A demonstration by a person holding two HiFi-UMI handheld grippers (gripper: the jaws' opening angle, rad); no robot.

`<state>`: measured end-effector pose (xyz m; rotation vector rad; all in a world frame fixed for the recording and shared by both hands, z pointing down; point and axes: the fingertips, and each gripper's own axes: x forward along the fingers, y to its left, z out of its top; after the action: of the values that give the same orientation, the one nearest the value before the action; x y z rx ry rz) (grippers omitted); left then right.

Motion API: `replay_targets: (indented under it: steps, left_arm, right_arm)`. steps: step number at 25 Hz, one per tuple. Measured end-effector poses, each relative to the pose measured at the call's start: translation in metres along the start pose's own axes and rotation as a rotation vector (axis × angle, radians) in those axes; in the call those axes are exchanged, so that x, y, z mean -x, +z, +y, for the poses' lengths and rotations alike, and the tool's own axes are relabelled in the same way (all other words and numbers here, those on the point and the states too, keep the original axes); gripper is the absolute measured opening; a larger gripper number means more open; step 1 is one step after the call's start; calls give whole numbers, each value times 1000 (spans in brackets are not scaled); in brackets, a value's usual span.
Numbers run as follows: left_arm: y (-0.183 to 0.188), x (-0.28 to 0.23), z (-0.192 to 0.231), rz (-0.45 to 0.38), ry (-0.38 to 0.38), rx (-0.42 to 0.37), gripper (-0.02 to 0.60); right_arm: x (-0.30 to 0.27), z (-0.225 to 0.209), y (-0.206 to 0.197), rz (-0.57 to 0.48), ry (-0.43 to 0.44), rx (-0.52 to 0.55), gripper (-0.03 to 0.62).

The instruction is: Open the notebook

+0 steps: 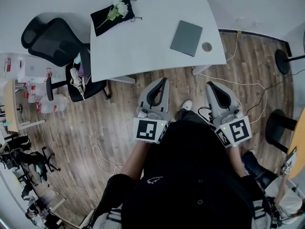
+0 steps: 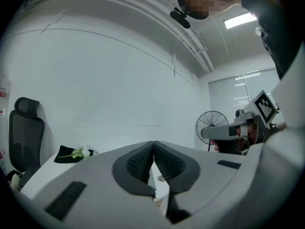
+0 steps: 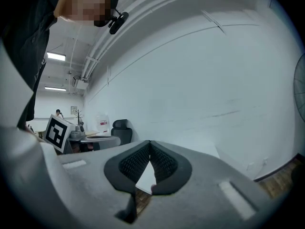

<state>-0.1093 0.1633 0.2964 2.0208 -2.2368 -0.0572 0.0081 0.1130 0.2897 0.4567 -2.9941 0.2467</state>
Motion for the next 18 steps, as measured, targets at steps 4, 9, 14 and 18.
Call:
replay_targets:
  steps: [4,9,14,18]
  left_arm:
    - [-7,-28,-14,17,23,-16,6]
    - [-15,-51,-30,28,28,-28,6]
    - [-27,-69,-33,49,28,-34,6]
    - [-46,-80,-28,89,23,-41,6]
  right_arm:
    - [3,-28,2,-3,23,13,5]
    - [11,-56,4,-12,23,17,5]
    - [19,-74,5,-21,10,3,6]
    - [27,-82,4,-25,-20,7,6]
